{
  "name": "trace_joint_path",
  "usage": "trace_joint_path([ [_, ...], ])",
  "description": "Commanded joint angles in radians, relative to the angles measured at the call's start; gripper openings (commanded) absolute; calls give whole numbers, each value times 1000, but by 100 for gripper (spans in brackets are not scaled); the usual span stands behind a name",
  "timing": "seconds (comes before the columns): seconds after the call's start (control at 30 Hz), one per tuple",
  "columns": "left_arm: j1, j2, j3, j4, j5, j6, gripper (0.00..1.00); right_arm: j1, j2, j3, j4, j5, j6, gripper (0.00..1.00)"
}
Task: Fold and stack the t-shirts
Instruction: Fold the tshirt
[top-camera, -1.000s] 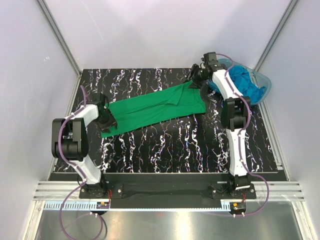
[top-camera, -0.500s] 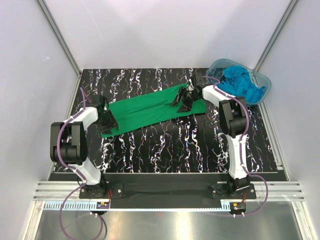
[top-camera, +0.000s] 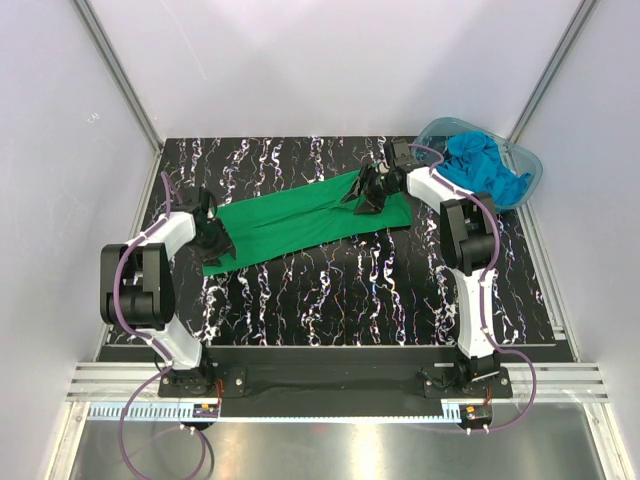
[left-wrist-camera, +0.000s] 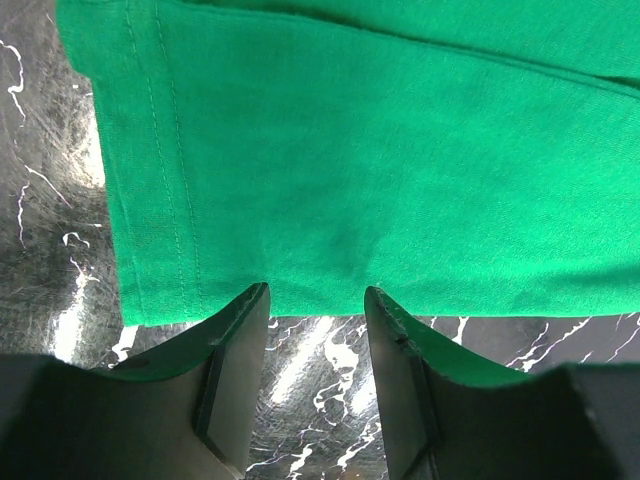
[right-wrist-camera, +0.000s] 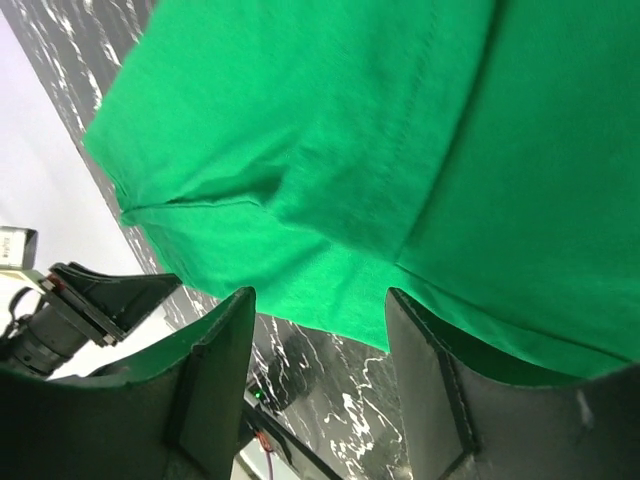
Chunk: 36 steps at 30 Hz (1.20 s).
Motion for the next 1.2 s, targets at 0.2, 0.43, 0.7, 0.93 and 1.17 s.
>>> trace_joint_path([
  [0.2,0,-10,46,-4,-10,32,48,-8,24,91,-28,57,5,58],
  [0.43,3,-6,46,-2,-5,39,48,-8,19,89,-52,98,-9,57],
  [0.7,3,-3,46,1,-4,39,48,-8,51,100,-45,100,-5,56],
  [0.93,5,-6,58,-4,-2,39,48,-7,116,187,-49,89,-5,56],
  [1.17,9,-7,60,-7,-7,44,48,-2,169,304,-59,71,17,56],
])
